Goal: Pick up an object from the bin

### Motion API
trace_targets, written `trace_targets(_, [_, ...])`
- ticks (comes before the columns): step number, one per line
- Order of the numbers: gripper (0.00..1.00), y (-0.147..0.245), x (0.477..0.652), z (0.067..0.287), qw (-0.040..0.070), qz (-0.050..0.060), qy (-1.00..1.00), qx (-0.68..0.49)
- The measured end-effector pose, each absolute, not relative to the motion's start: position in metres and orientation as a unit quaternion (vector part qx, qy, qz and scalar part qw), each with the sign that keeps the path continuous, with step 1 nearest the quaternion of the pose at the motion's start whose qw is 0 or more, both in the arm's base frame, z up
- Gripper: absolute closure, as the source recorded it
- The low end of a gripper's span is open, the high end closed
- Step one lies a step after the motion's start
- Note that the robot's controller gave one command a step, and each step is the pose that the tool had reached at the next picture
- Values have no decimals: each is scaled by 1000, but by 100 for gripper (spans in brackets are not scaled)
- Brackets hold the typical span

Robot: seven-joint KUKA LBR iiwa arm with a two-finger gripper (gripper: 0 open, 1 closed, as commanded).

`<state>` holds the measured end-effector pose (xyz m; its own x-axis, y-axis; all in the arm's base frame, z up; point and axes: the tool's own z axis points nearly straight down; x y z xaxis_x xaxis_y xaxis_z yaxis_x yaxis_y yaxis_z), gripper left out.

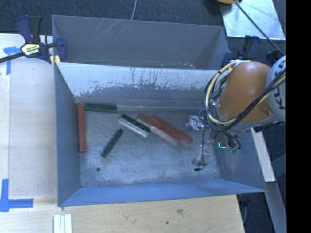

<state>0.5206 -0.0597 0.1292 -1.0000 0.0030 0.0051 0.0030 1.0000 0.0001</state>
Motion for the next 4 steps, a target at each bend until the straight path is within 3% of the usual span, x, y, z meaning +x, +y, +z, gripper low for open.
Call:
trace_targets(1, [0, -60, 523, 133, -1, 0, -1000, -1])
trace_targets(2, [0, -35, 555, 107, -4, 1, -1000, 25])
trace_targets(3, [100, -20, 568, 75, -8, 0, -1000, -2])
trace_targets(4, [100, -20, 568, 75, -8, 0, -1000, -2])
